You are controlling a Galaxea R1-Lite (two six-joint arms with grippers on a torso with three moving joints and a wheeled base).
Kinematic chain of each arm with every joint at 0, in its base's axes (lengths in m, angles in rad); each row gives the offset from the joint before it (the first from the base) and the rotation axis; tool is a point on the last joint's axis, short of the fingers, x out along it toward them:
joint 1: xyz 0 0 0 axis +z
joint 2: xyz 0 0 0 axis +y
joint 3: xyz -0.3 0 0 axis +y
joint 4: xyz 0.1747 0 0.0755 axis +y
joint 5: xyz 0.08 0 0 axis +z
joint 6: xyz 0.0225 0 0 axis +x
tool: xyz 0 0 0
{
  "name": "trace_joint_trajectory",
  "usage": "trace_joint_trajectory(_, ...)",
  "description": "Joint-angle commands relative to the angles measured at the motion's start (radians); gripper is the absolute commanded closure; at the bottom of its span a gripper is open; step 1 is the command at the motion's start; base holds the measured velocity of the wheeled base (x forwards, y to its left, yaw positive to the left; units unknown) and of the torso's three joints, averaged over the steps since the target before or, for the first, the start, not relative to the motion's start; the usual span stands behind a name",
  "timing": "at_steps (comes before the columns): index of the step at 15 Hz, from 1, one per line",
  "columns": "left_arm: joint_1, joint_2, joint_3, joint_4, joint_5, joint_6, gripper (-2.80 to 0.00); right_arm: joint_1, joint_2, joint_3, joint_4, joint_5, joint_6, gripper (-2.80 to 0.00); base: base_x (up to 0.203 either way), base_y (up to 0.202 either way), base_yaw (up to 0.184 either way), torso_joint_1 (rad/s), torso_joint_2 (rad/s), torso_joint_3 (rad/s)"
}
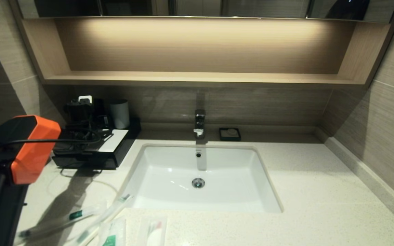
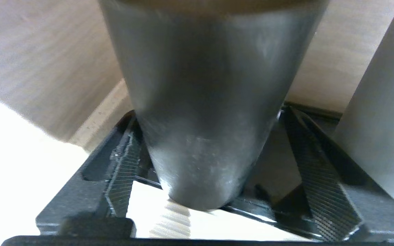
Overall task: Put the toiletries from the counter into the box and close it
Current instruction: Place the cup on the storage box
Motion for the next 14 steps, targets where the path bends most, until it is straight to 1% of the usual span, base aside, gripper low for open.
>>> trace_joint_trajectory(1,0.001,-0.009,0.001,-0.01,0.003,0.003,-2.8,0.0,0.002,0.0,-0.001,0.0,0.0,0.0,0.0,0.0,0.0,0.0,0.0,0.0)
trace_joint_trajectory(4,-0.006,-0.031,0.023,-0.013,0.013,0.006,-2.8,-0.001,0.001,0.0,-0.001,0.0,0.0,0.0,0.0,0.0,0.0,0.0,0.0,0.0)
trace_joint_trajectory(7,-0.022,-0.089,0.086,-0.037,0.073,0.033,-2.8,-0.002,0.002,0.0,-0.001,0.0,0.0,0.0,0.0,0.0,0.0,0.0,0.0,0.0)
trace_joint_trajectory(8,-0.024,-0.118,0.117,-0.039,0.081,0.042,-2.8,0.0,0.001,0.0,-0.001,0.0,0.0,0.0,0.0,0.0,0.0,0.0,0.0,0.0)
trace_joint_trajectory(11,-0.037,-0.22,0.272,-0.051,0.1,0.057,-2.8,0.0,0.0,0.0,-0.001,0.0,0.0,0.0,0.0,0.0,0.0,0.0,0.0,0.0)
trace_joint_trajectory(14,-0.066,-0.375,0.52,-0.1,0.133,0.081,-2.8,-0.002,0.002,0.0,-0.001,0.0,0.0,0.0,0.0,0.0,0.0,0.0,0.0,0.0)
